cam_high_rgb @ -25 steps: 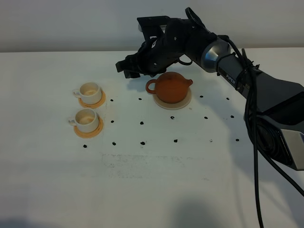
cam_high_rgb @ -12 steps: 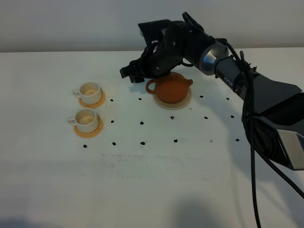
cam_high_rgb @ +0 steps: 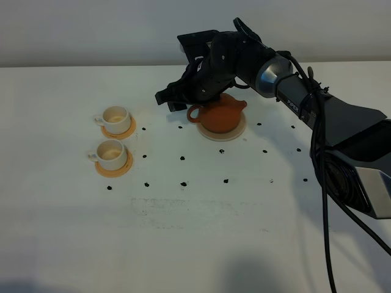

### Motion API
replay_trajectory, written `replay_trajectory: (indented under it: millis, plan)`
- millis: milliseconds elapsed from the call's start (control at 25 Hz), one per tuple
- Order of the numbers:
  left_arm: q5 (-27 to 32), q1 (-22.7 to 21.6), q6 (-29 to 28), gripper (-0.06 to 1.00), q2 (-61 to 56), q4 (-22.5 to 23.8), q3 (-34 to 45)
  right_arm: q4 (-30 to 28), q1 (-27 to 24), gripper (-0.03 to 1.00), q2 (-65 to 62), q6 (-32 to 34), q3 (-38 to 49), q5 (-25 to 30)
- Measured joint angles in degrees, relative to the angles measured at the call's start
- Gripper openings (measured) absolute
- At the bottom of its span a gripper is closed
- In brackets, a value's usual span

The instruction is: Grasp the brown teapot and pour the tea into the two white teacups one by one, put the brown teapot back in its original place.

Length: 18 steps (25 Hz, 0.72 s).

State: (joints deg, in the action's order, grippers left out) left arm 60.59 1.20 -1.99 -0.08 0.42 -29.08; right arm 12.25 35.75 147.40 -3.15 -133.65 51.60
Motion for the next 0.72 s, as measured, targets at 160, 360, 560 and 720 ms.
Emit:
replay_trajectory:
  millis: [160,360,560,720]
  plan:
    - [0.0,0.0,0.0,0.45,0.0,0.0,0.0,0.4,0.0,0.50,-0.1,0.0,0.0,0.9]
    - [0.0,0.0,0.0,0.45,0.0,0.0,0.0,1.2,0.0,0.50,-0.2,-0.5,0.0,1.7]
    - [0.0,0.0,0.0,0.45,0.0,0.0,0.0,1.7,0.0,0.50,-0.4,-1.3,0.0,3.0]
    - [0.0,0.0,0.0,0.45,0.0,0.0,0.0,2.8,0.0,0.50,-0.4,-2.5,0.0,4.0]
